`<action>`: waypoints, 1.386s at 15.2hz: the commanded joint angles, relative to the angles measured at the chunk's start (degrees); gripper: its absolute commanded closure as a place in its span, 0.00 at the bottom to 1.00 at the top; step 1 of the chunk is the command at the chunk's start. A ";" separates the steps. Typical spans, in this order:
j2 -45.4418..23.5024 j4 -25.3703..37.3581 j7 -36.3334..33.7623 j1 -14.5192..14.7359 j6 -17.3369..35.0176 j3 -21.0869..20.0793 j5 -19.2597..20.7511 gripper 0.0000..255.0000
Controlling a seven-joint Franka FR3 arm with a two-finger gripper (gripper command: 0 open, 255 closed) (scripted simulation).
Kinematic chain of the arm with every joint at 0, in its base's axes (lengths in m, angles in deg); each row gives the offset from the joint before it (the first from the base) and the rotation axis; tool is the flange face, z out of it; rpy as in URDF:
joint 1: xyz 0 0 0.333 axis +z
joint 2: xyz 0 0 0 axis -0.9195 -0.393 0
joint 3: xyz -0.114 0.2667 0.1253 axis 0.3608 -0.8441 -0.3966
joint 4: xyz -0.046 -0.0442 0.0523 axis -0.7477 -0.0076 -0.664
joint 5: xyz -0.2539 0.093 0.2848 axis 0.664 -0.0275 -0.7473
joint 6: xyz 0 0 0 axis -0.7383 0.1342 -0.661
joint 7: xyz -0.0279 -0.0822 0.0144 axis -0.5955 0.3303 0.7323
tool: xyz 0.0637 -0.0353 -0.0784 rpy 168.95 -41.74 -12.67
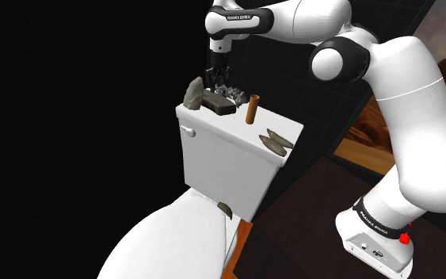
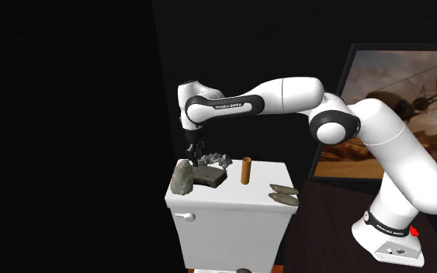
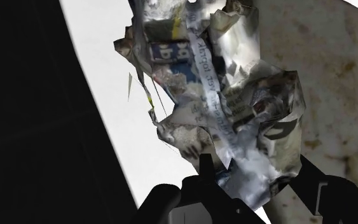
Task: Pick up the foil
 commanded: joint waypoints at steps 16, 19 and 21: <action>-1.88 12.36 -0.99 -0.50 -10.66 -0.13 0.11 1.00; -4.06 18.56 -1.42 -0.73 -14.66 -0.25 0.11 1.00; -4.18 18.89 -1.44 -0.74 -14.87 -0.26 0.11 1.00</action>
